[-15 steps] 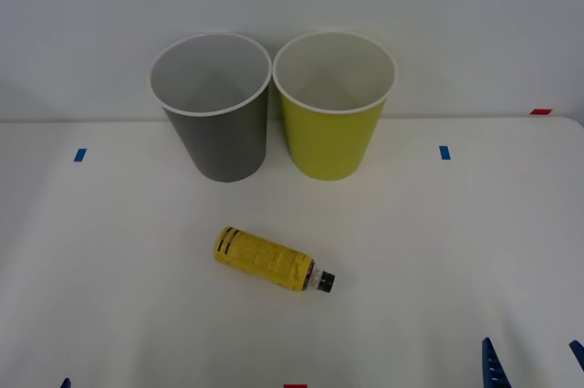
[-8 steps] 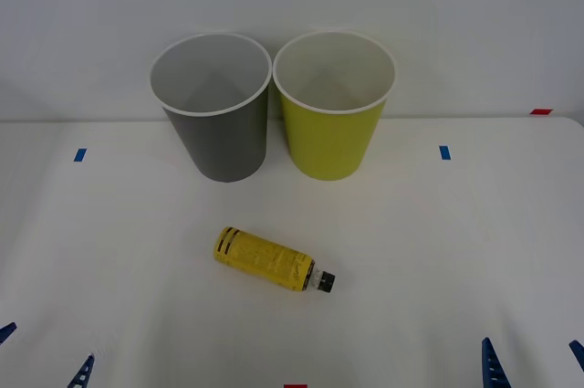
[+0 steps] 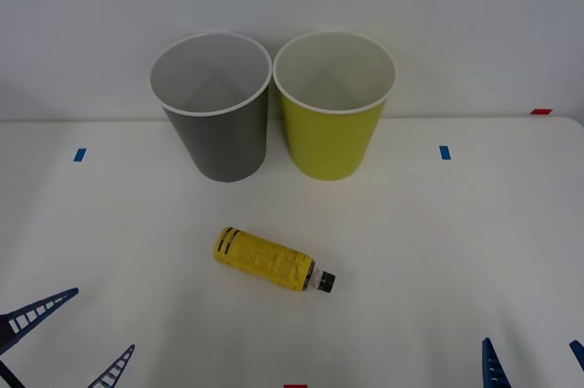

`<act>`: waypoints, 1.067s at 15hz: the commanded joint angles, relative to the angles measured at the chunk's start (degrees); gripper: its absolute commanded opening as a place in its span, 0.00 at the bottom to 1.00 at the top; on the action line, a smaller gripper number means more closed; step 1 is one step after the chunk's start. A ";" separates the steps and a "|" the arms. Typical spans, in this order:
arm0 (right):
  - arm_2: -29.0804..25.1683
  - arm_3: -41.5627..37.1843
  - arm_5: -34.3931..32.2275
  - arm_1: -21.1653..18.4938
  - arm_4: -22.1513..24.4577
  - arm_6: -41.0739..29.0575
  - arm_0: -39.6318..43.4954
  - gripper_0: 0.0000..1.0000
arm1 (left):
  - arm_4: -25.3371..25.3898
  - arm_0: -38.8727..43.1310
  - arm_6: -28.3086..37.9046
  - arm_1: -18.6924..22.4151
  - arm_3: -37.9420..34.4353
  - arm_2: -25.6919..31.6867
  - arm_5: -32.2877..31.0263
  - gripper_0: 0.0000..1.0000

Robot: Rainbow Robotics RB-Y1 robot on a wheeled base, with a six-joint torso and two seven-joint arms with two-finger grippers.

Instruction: Put cans in the gray bin and PET bottles in the light green bin.

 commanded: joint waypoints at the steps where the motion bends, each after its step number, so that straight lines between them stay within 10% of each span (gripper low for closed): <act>1: 0.00 0.00 0.00 0.00 0.00 0.00 0.00 0.98 | 0.02 -4.41 0.08 3.65 0.17 -2.28 0.34 1.00; 16: 0.00 0.00 0.00 0.00 0.00 0.00 0.00 0.98 | 0.90 -32.09 0.08 11.12 0.61 -22.85 10.63 1.00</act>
